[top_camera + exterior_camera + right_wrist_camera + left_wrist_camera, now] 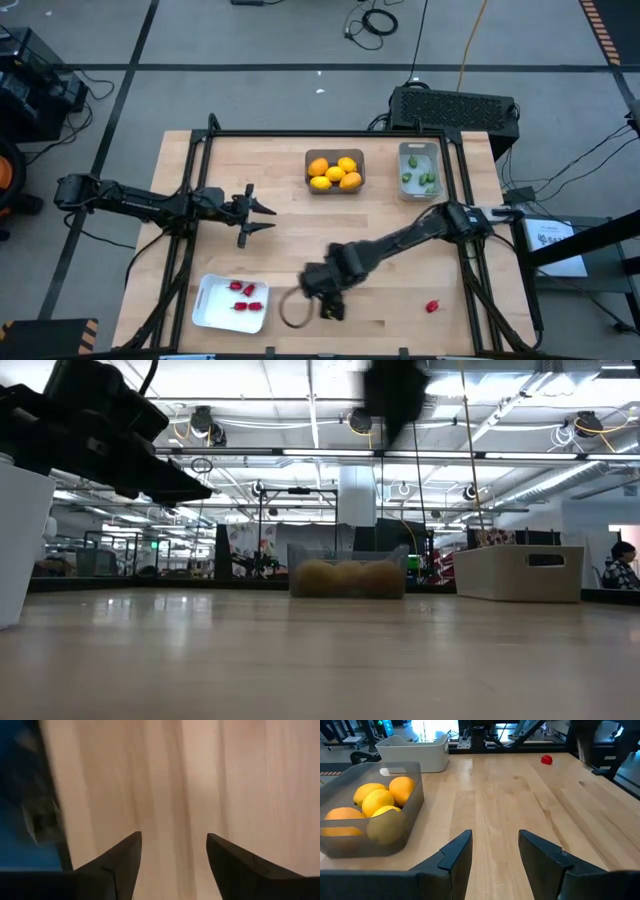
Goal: Sort produce into baskets
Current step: Put the red pepper into the white bin
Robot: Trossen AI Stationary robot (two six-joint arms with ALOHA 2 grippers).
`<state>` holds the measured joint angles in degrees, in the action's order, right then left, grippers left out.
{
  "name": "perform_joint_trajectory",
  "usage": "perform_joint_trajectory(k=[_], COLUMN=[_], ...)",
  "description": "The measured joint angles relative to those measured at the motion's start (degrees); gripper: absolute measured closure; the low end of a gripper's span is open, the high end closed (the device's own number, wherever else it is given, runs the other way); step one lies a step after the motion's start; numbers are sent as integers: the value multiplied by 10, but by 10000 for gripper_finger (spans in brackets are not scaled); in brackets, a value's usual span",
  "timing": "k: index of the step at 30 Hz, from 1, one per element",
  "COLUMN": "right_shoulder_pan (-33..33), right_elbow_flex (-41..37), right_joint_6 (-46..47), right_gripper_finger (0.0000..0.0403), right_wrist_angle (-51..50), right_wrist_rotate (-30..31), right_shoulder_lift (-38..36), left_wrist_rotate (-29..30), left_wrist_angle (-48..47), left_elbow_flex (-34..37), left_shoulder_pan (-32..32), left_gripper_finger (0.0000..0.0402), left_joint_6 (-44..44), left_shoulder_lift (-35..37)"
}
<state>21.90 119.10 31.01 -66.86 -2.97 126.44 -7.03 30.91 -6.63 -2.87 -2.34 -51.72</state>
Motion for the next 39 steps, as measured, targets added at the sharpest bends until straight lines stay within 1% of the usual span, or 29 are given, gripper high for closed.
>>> perform_joint_trajectory(k=[4, 6, 8, 11, 13, 16, 18, 20, 28, 32, 35, 39], right_shoulder_pan=[39, 64, 91, 129, 150, 184, 203, 220, 257, 259, 258, 257], right_elbow_flex=[0, -10, -33, -71, -104, -162, -195, -223, -295, -323, -326, -327], right_joint_6=[99, 148, 179, 188, 163, 90, 52, 21, -86, -92, -92, -92], right_gripper_finger=[193, 193, 193, 193, 193, 193, 193, 193, 193, 193, 193, 193], right_wrist_angle=[-172, -229, -232, -229, -234, -231, -231, -234, -230, -198, -169, -155], right_wrist_rotate=[2, 1, -8, -40, -75, -132, -158, -171, -168, -169, -168, -162], right_shoulder_lift=[-4, -4, -5, -11, -15, -16, -16, -16, -16, -16, -16, -16], left_wrist_rotate=[0, 0, 0, 0, 0, 0, 0, 0, 0, 0, 0, 0], left_wrist_angle=[0, 0, 5, 25, 31, 33, 33, 32, 31, 33, 33, 35], left_elbow_flex=[0, 0, 0, -2, -6, -21, -23, -23, -23, -23, -23, -23], left_shoulder_pan=[0, 0, 0, 7, 11, 16, 20, 23, 23, 23, 23, 23], left_gripper_finger=[233, 233, 233, 233, 233, 233, 233, 233, 233, 233, 233, 233], left_joint_6=[6, 21, 35, 47, 48, 48, 48, 47, 49, 49, 49, 48], left_shoulder_lift=[0, 0, 0, 0, 0, -1, -4, -7, -38, -51, -59, -64])
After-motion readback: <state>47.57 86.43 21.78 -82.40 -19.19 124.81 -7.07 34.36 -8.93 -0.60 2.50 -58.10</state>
